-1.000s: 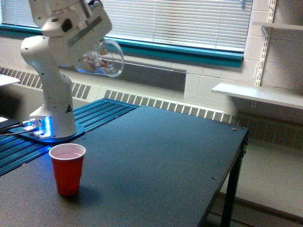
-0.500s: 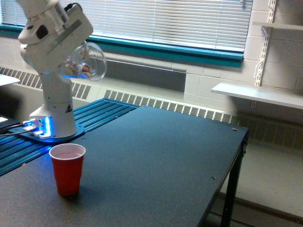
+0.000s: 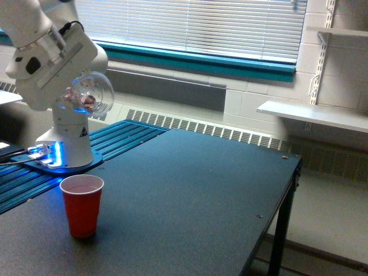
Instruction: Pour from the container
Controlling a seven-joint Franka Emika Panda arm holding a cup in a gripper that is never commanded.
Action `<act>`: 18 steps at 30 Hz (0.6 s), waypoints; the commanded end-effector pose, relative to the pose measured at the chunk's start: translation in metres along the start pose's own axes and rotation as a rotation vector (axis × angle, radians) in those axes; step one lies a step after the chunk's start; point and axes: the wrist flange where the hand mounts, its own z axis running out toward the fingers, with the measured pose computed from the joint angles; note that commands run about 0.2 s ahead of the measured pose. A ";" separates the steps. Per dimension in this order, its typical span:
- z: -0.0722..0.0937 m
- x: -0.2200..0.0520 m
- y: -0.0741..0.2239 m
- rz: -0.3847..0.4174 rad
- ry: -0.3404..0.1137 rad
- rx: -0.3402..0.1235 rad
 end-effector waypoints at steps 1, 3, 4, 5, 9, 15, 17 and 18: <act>-0.004 0.002 0.018 -0.001 0.007 0.014; -0.005 0.003 0.025 0.012 0.009 0.022; -0.002 0.003 0.029 0.017 0.003 0.019; -0.001 0.002 0.032 0.022 -0.002 0.020; 0.006 0.005 0.045 0.055 -0.027 0.019; 0.029 0.015 0.059 0.101 -0.088 -0.024; 0.038 0.020 0.062 0.119 -0.096 -0.039; 0.041 0.023 0.064 0.127 -0.100 -0.043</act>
